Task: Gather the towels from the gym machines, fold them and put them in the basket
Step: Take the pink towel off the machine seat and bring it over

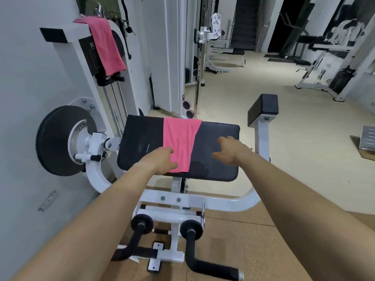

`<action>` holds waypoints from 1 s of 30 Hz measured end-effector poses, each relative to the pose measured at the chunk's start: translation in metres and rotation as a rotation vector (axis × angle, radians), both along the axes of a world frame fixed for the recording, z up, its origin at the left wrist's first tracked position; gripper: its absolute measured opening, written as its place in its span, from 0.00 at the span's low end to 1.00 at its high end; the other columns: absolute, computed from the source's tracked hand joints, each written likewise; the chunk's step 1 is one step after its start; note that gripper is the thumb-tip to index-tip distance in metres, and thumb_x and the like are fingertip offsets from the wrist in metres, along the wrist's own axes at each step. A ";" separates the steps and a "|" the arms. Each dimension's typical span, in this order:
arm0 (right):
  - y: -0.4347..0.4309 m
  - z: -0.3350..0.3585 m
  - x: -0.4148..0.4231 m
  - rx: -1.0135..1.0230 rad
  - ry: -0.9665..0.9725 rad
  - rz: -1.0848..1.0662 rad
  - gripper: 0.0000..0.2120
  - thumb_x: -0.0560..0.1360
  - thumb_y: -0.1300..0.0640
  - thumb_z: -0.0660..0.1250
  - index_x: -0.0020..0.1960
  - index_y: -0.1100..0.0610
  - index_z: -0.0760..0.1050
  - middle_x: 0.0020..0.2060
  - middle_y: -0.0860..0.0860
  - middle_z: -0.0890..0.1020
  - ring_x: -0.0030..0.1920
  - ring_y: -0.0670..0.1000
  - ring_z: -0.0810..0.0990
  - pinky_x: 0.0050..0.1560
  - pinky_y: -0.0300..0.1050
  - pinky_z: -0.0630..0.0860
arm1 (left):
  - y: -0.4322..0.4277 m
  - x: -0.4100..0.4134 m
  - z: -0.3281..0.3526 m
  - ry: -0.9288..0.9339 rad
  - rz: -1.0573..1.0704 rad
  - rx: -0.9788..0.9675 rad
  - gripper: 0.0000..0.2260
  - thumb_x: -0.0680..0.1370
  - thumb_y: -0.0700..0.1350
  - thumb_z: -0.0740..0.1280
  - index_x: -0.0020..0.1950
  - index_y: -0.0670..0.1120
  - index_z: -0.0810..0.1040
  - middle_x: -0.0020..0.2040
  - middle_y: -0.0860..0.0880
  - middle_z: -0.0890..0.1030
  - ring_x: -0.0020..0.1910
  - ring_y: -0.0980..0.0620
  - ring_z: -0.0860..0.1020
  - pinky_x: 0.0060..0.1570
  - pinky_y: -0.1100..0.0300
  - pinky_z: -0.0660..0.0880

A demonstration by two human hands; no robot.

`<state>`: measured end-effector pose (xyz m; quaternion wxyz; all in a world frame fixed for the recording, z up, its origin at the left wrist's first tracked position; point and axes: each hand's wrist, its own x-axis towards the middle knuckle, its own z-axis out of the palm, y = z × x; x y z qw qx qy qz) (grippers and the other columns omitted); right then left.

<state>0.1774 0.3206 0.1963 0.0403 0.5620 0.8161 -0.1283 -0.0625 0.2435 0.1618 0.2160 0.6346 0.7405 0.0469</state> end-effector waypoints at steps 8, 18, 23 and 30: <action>0.123 -0.032 -0.053 -0.033 -0.024 0.048 0.28 0.78 0.44 0.64 0.74 0.56 0.64 0.70 0.57 0.69 0.68 0.61 0.70 0.63 0.57 0.73 | 0.115 -0.042 -0.028 -0.024 0.049 0.013 0.35 0.78 0.54 0.66 0.80 0.45 0.55 0.77 0.44 0.62 0.73 0.44 0.67 0.69 0.47 0.68; 0.276 -0.094 -0.105 0.007 0.094 0.107 0.31 0.75 0.43 0.65 0.74 0.54 0.65 0.68 0.56 0.70 0.67 0.60 0.69 0.63 0.58 0.73 | 0.260 -0.076 -0.074 0.127 0.174 0.116 0.34 0.74 0.49 0.69 0.78 0.48 0.60 0.75 0.46 0.62 0.74 0.42 0.58 0.67 0.44 0.69; 0.320 -0.129 -0.125 -0.030 0.061 0.171 0.41 0.71 0.31 0.67 0.75 0.53 0.63 0.71 0.54 0.69 0.68 0.58 0.70 0.64 0.57 0.71 | 0.315 -0.096 -0.097 0.209 0.113 0.112 0.43 0.74 0.58 0.70 0.81 0.49 0.51 0.81 0.48 0.51 0.80 0.44 0.48 0.76 0.40 0.53; 0.330 -0.157 -0.133 0.010 0.115 0.196 0.34 0.73 0.36 0.69 0.75 0.46 0.66 0.68 0.48 0.75 0.66 0.55 0.74 0.61 0.52 0.74 | 0.336 -0.113 -0.119 0.234 0.056 0.172 0.34 0.70 0.59 0.75 0.74 0.54 0.69 0.70 0.53 0.73 0.69 0.48 0.70 0.71 0.49 0.64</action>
